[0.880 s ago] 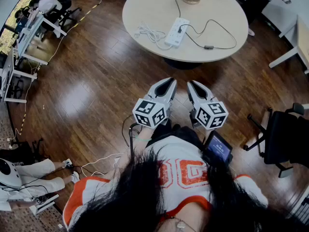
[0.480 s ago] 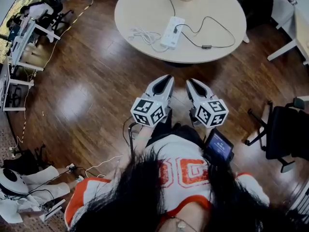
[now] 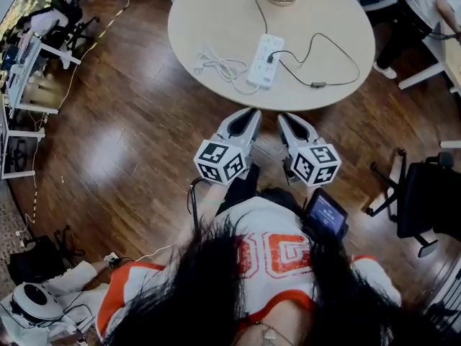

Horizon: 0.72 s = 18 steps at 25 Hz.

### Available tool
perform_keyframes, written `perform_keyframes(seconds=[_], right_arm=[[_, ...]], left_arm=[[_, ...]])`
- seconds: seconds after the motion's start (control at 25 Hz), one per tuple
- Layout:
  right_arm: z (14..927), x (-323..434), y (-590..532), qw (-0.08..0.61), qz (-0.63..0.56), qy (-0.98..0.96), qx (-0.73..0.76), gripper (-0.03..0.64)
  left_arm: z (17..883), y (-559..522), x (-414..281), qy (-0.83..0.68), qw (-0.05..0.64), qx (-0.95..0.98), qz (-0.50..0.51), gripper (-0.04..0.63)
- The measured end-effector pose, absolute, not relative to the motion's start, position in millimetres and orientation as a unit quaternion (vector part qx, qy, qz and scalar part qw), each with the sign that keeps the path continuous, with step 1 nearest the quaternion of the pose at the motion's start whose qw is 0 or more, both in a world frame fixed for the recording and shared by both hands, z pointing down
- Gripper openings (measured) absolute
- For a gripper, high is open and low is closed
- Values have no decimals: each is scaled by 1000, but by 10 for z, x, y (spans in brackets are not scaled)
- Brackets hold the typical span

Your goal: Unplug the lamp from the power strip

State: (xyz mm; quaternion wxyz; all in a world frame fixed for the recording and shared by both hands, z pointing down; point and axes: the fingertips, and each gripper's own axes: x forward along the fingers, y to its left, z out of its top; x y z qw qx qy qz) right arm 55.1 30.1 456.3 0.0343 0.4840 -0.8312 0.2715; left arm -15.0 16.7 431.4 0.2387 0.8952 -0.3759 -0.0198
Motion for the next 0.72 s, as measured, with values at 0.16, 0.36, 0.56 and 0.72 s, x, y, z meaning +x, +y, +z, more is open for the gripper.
perform_keyframes(seconds=[0.16,0.36,0.56,0.72], right_arm=[[4597,450,17,36,276,-822,496,48],[4628,323,-288,42,277,-814,508,51],[4663,269,-440,45,277,-806,522,52],[4676,305,-464,49,279,-798,531,52]], left_arm=[[4345,-116,-242,-360,246,900,-20,31],[4383,-427,-328,-339,254,906,-21,31],[4424,-635,-375,-323,260,910,-26,31],[4453,-701,-352,-313,264,912,-22,31]])
